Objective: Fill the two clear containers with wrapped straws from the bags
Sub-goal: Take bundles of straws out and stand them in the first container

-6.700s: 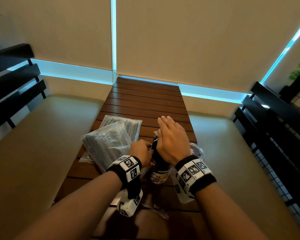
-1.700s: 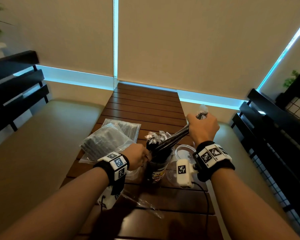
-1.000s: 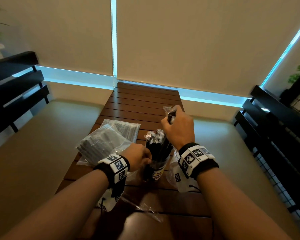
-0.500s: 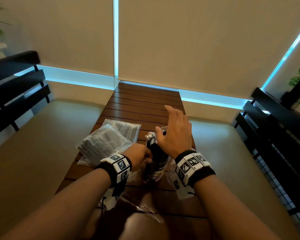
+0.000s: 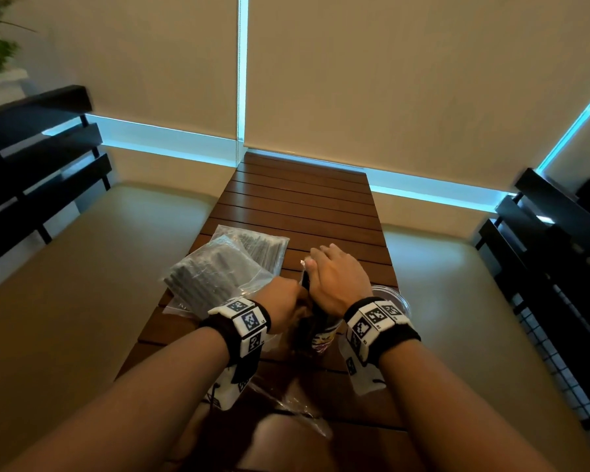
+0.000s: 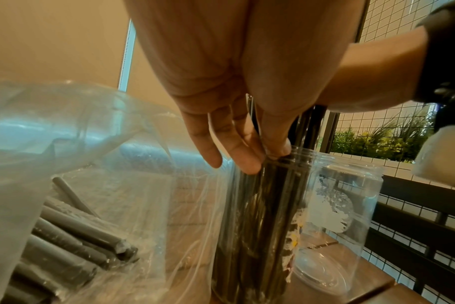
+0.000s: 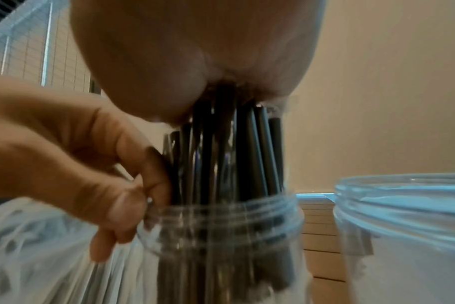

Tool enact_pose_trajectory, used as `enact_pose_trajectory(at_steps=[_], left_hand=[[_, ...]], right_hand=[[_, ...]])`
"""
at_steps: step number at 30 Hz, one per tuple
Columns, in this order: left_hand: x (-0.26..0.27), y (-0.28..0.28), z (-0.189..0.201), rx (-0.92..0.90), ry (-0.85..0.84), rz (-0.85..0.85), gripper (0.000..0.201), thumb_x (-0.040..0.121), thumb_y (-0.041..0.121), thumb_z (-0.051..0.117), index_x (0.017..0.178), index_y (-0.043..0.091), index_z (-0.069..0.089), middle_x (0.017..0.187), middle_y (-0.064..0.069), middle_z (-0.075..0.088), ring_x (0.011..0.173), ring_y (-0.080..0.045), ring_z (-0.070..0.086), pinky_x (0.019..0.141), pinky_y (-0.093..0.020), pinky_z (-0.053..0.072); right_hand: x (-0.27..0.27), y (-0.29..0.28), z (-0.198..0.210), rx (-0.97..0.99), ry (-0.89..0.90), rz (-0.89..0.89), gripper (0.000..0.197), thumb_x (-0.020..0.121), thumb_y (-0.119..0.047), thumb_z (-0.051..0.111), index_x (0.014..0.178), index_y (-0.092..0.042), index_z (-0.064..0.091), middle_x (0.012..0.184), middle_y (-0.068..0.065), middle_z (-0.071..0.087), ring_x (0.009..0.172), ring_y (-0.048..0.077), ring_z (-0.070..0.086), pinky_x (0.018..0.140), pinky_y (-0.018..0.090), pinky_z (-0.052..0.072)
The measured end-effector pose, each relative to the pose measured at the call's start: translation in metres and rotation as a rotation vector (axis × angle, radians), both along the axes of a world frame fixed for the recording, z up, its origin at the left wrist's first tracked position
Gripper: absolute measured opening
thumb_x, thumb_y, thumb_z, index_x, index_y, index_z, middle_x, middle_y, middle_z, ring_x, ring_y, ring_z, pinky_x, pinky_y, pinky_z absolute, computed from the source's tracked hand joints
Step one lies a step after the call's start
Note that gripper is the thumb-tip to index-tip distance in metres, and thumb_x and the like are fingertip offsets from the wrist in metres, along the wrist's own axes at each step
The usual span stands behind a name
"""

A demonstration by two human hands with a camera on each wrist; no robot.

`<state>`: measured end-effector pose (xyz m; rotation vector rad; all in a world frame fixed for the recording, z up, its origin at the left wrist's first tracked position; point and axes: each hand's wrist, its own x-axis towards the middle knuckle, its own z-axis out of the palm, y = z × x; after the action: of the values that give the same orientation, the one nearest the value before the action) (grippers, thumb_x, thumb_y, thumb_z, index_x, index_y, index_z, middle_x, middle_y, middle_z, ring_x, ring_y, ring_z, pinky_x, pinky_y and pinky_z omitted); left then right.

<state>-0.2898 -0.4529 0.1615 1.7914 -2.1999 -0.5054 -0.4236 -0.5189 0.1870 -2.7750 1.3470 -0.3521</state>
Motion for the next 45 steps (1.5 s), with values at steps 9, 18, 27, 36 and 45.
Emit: enact_pose_trajectory(at_steps=[9,18,27,36,45], left_hand=[[-0.004,-0.002,0.004,0.017,-0.099,-0.004,0.021,0.095,0.026,0.057,0.103,0.015,0.074,0.098,-0.005,0.072,0.089,-0.023,0.067,0.081,-0.031,0.051],[0.042,0.024,0.034,-0.055,-0.434,0.292,0.090,0.061,0.062,0.078,0.131,0.024,0.036,0.120,-0.002,0.042,0.103,-0.023,0.054,0.074,-0.038,0.052],[0.076,0.035,0.026,-0.093,-0.359,0.377,0.019,0.088,0.007,0.050,0.082,0.024,0.056,0.093,-0.003,0.066,0.081,-0.024,0.062,0.070,-0.036,0.053],[0.090,0.050,0.037,-0.232,-0.332,0.190,0.027,0.095,0.010,0.050,0.115,0.020,0.065,0.103,0.001,0.059,0.092,-0.020,0.058,0.066,-0.029,0.034],[0.109,0.061,0.025,-0.198,-0.281,0.137,0.033,0.091,0.004,0.053,0.115,0.022,0.067,0.100,0.003,0.061,0.089,-0.020,0.061,0.071,-0.036,0.051]], right_hand=[[0.001,-0.005,-0.015,0.095,-0.010,-0.050,0.054,0.104,-0.042,0.021,0.150,-0.017,0.035,0.157,0.005,0.033,0.147,0.022,0.022,0.117,0.043,0.021],[0.009,0.016,0.007,-0.129,-0.103,-0.109,0.048,0.091,-0.051,0.043,0.131,-0.025,0.052,0.140,0.008,0.047,0.131,0.027,0.039,0.104,0.048,0.032],[0.076,0.060,-0.017,0.371,0.171,0.272,0.017,0.084,-0.005,0.052,0.078,-0.011,0.067,0.085,0.010,0.067,0.079,0.027,0.061,0.074,0.040,0.056],[0.127,0.043,-0.076,0.579,0.032,-0.124,0.047,0.092,-0.035,0.055,0.136,-0.019,0.049,0.135,0.007,0.053,0.121,0.029,0.054,0.096,0.041,0.050],[0.149,0.053,-0.092,0.581,0.064,-0.124,0.048,0.093,-0.020,0.058,0.138,-0.014,0.044,0.133,0.011,0.053,0.117,0.029,0.056,0.082,0.032,0.046]])
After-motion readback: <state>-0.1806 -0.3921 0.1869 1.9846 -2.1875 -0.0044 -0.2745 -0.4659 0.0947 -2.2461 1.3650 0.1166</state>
